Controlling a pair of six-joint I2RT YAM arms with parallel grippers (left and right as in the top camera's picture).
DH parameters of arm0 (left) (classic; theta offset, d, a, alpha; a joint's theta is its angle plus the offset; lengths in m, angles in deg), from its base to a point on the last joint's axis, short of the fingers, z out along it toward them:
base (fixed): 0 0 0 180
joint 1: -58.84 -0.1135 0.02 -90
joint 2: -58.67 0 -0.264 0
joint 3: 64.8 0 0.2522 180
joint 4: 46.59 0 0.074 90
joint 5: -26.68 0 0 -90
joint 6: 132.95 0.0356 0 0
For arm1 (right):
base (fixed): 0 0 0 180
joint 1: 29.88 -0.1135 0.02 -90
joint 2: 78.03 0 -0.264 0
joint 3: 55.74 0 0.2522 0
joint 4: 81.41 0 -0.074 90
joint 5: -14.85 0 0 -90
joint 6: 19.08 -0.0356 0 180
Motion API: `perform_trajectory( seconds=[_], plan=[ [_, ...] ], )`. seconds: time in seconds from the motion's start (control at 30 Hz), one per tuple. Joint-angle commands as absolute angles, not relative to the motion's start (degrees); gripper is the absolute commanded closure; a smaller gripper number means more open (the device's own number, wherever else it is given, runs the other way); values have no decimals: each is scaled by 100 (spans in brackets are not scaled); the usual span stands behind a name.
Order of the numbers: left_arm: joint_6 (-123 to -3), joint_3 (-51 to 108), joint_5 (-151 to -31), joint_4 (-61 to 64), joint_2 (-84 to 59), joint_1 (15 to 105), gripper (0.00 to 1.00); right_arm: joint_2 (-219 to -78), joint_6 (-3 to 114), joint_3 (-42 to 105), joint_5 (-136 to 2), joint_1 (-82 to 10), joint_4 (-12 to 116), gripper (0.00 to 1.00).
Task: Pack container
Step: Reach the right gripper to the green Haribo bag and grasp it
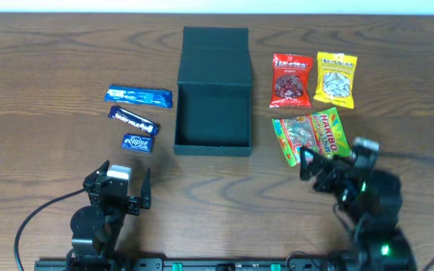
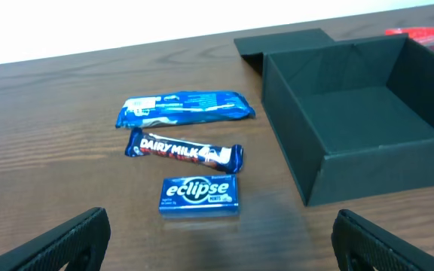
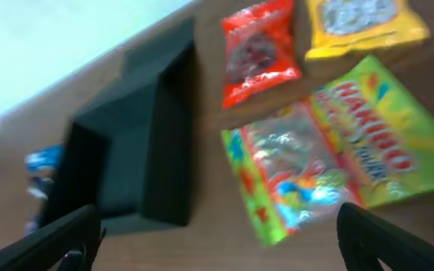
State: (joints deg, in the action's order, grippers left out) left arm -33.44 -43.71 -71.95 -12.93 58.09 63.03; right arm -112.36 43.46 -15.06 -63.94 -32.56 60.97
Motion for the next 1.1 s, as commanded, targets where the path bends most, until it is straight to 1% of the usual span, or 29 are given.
perform_trajectory(
  seconds=[0.0, 0.03, 0.1, 0.27, 0.33, 0.5, 0.6, 0.63, 0.67, 0.7, 0.8, 0.87, 0.9, 1.07],
  plan=[
    [-3245, -4493, -7232, -1253, 5842, 6300, 5, -12563, 5797, -667, -6932, -3103, 5837, 4],
    [-3245, -4493, -7232, -1255, 5842, 6298, 5, -13059, 5959, -422, -7177, -3103, 5752, 6],
    [-3245, -4493, -7232, -1253, 5842, 6300, 5, -13870, 6084, -83, -7363, -3103, 5715, 8],
    [-3245, -4493, -7232, -1253, 5842, 6298, 5, -15774, 6193, 570, -7826, -3103, 5881, 8],
    [-3245, -4493, -7232, -1255, 5842, 6300, 5, -16525, 6407, 800, -7878, -3108, 5979, 15],
    [-3245, -4493, -7232, -1253, 5842, 6298, 5, -17437, 6547, 900, -7994, -3143, 6364, 20],
    [-3245, -4493, -7232, -1253, 5842, 6300, 5, -17819, 6547, 900, -8184, -3140, 6478, 25],
    [-3245, -4493, -7234, -1253, 5842, 6298, 5, -17955, 6576, 900, -8184, -3140, 6495, 29],
    [-3245, -4493, -7232, -1253, 5842, 6298, 5, -18123, 6591, 900, -8187, -3140, 6495, 37],
    [-3245, -4493, -7232, -1255, 5842, 6298, 5, -18267, 6589, 900, -8184, -3140, 6491, 52],
    [-3245, -4493, -7232, -1255, 5842, 6298, 5, -18455, 6551, 900, -8174, -3145, 6432, 83],
    [-3245, -4493, -7232, -1255, 5842, 6300, 5, -18466, 6543, 900, -8171, -3147, 6366, 92],
    [-3245, -4493, -7232, -1255, 5842, 6300, 5, -18464, 6543, 900, -8165, -3147, 6338, 98],
    [-3245, -4493, -7232, -1255, 5842, 6300, 5, -18364, 6543, 924, -7828, -3167, 5984, 99]
  ],
)
